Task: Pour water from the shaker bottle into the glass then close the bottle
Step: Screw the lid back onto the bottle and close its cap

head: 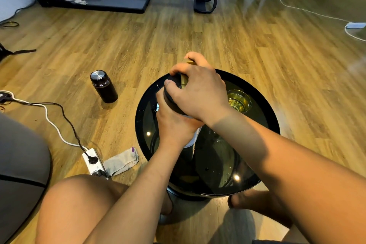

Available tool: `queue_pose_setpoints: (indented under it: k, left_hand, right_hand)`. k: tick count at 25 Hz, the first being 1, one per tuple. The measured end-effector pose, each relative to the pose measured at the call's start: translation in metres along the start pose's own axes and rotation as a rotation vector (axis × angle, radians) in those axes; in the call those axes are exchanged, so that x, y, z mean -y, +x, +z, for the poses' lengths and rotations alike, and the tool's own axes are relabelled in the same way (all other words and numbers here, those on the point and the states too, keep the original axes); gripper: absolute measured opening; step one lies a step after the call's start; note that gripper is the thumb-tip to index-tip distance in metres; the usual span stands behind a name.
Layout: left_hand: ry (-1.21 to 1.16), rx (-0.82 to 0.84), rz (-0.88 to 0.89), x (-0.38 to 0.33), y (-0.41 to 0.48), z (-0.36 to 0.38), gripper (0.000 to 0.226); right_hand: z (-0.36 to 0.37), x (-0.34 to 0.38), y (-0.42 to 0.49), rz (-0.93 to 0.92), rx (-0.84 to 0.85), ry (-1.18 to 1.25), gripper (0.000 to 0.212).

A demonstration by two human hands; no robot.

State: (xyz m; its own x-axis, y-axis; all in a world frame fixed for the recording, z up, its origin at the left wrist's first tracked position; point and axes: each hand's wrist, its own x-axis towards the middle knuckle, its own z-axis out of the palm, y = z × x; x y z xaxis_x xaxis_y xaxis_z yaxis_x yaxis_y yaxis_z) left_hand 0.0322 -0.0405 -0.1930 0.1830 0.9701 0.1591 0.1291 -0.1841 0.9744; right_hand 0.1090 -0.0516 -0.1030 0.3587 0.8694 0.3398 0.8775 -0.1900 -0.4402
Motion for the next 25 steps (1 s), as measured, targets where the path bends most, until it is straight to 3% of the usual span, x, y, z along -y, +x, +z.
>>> queue_pose_setpoints:
  k: [14, 19, 25]
  left_hand:
    - [0.021, -0.062, -0.019, -0.0054, -0.0041, 0.0058, 0.081]
    - [0.05, -0.064, -0.006, -0.001, -0.0033, 0.0066, 0.093]
    - [0.061, -0.075, -0.014, 0.0019, -0.0035, 0.0079, 0.092]
  right_hand:
    - [0.0045, 0.0046, -0.0015, 0.069, -0.05, -0.015, 0.028]
    - [0.0056, 0.0057, -0.0022, 0.08, -0.048, -0.012, 0.028]
    - [0.006, 0.0066, -0.0034, 0.09, -0.045, -0.012, 0.03]
